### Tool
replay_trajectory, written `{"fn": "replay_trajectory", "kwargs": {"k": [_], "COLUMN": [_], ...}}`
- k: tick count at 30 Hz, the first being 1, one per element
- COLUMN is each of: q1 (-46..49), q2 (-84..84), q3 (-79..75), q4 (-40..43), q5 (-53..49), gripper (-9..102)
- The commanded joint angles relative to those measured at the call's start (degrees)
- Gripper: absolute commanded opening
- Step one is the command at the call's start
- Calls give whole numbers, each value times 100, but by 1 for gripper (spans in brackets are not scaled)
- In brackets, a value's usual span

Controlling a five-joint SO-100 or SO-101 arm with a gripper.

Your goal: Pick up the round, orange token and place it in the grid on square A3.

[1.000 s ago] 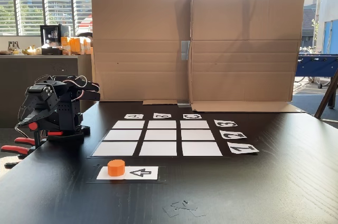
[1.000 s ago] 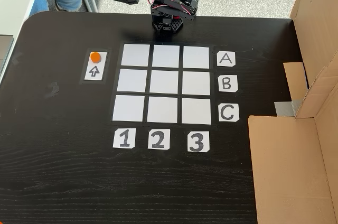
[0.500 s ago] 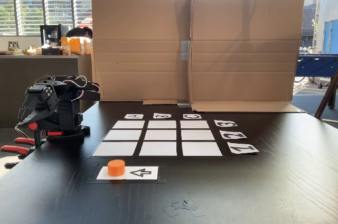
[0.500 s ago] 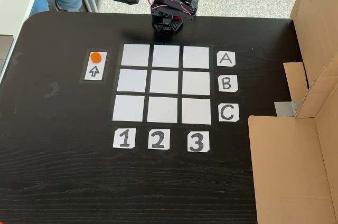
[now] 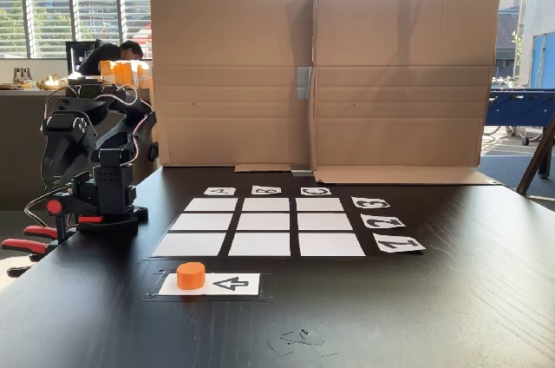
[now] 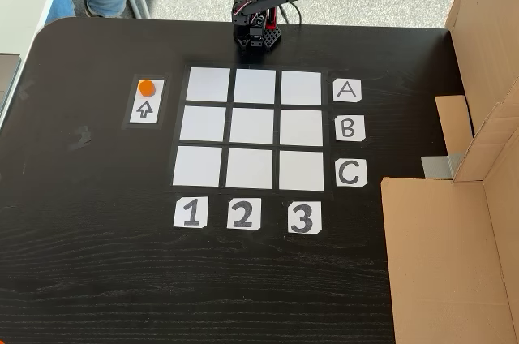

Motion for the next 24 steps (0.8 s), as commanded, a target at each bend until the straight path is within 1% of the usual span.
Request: {"fn": "replay_trajectory", "kwargs": {"k": [1,4,7,12,17,20,24], "q1": [-185,-281,-396,-642,-853,-1037,-1371], "q2": [-475,-870,-1345,-2435,-3612,-4157,-4720], "q3": [-932,-1529,-2153,-3349,-4887,-5555,-5889], "q4": [387,703,1011,1696,2558,2918,3032], "q5": [-35,-35,-35,-35,-53,-79,-97], "gripper": [12,18,22,31,33,33,33]}}
